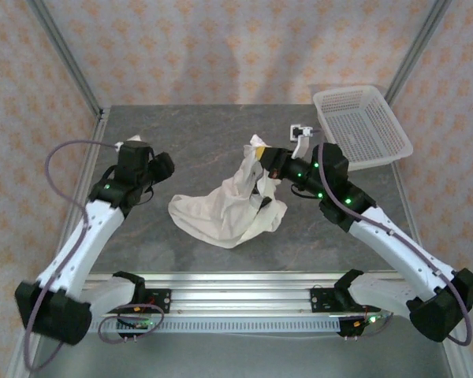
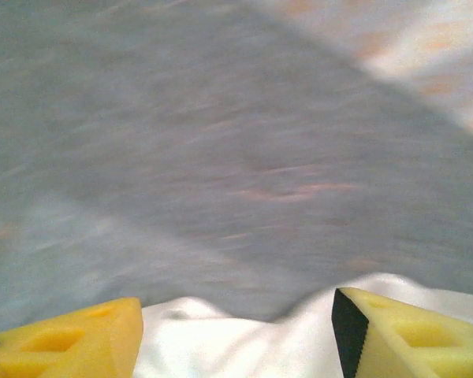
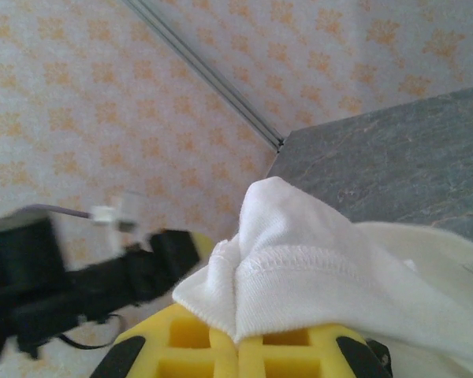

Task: Fold the inside-out t-shirt
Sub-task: Turn the T-shirt inside out at the center of the table.

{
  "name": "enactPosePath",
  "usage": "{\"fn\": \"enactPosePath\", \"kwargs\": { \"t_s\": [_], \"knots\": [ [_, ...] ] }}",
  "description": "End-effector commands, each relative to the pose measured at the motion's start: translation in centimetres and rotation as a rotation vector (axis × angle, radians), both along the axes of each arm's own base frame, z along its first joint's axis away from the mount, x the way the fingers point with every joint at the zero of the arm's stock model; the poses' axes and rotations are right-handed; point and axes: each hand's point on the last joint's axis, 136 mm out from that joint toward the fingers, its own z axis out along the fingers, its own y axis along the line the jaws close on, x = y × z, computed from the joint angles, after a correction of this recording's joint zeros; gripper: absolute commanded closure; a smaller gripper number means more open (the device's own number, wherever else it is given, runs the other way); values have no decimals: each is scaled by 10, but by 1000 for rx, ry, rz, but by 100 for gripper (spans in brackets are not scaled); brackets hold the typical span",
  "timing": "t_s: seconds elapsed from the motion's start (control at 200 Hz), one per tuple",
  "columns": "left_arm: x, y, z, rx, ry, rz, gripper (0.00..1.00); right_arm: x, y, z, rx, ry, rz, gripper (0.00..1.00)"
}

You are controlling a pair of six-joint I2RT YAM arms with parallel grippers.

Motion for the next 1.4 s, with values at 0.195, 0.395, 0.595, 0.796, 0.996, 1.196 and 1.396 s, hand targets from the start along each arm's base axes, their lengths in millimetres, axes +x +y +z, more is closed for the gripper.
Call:
{"fn": "enactPosePath", "kwargs": {
  "t_s": [0.195, 0.395, 0.595, 0.796, 0.996, 1.196, 1.396],
  "knots": [
    [-37, -165, 25, 107, -184, -851, 29, -8, 16, 33, 51, -80, 112, 100],
    [-14, -190, -15, 44, -62, -893, 26, -12, 14, 39, 56, -75, 114, 100],
    [13, -208, -28, -98, -50, -800, 24, -11, 15, 34, 59, -54, 119, 100],
    [33, -205, -20, -142, -47, -710, 100, -13, 7, 29, 59, -40, 82, 100],
    [35, -166, 58, -332, -204, -622, 100, -10, -29, 0, -11, -8, -76, 100],
    [-4, -148, 134, -297, -359, -662, 100, -16, -59, -147, -151, 176, -204, 89],
    [-17, -147, 122, -239, -310, -699, 100, -35, -60, -154, -233, 132, -164, 66]
  ]
}}
